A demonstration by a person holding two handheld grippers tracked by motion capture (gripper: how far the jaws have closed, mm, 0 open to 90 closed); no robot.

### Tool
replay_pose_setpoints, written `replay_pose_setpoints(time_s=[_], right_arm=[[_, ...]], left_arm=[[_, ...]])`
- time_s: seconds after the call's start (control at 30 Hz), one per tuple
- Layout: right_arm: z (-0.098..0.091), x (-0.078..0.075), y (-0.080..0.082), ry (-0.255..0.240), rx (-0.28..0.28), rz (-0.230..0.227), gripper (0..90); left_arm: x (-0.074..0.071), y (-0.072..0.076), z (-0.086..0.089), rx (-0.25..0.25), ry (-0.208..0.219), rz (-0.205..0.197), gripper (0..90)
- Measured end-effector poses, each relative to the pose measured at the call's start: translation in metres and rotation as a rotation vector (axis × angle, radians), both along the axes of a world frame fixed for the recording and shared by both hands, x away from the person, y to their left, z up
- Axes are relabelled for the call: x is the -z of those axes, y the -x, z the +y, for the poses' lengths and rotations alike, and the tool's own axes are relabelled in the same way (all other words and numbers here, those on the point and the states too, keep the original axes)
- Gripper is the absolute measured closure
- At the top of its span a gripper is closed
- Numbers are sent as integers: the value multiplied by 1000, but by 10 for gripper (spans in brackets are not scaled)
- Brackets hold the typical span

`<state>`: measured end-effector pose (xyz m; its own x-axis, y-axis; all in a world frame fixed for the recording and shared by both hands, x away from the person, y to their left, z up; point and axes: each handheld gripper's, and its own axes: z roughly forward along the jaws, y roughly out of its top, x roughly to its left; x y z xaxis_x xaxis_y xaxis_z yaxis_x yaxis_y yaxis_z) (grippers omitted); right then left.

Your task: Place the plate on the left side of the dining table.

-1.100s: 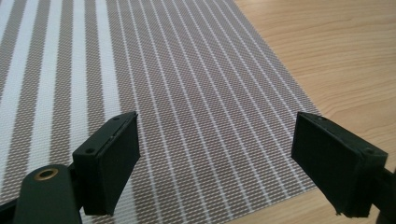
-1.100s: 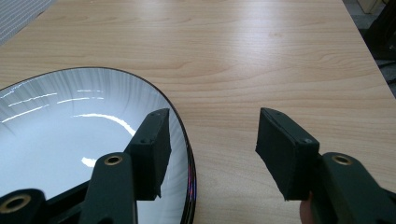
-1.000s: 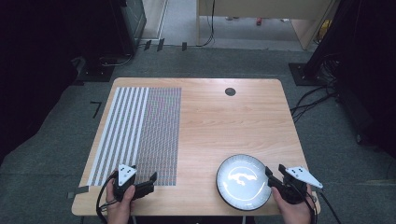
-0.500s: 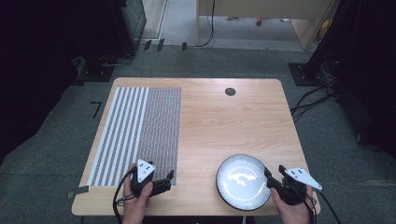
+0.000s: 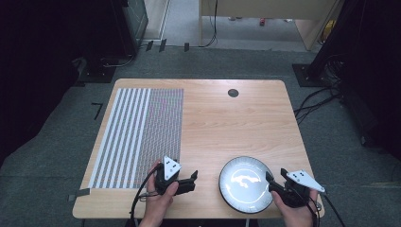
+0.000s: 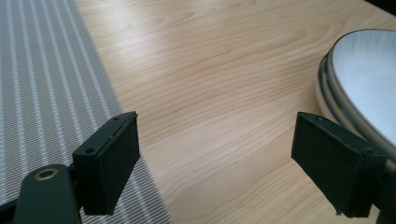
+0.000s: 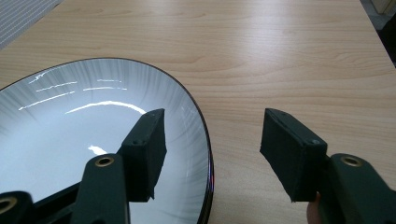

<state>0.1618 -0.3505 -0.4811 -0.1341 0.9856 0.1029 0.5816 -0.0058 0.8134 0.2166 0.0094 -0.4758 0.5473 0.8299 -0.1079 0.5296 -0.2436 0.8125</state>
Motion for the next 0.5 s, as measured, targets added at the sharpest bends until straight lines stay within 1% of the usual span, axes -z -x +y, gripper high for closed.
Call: replay_pose_setpoints(time_s=[0.1,0.27,0.43,0.5], right_arm=[[-1,0,0,1,8,-3,395],[-2,0,0,0,11,2,399],[-2,0,1,2,4,1,409],[-2,0,1,4,7,3,416]], left_arm=[[-2,-2,-10,18,-2,1,154],[-4,-3,-21,40,21,-5,154],[-5,-2,-27,48,42,-4,154],[-4,-2,-30,52,42,3,154]])
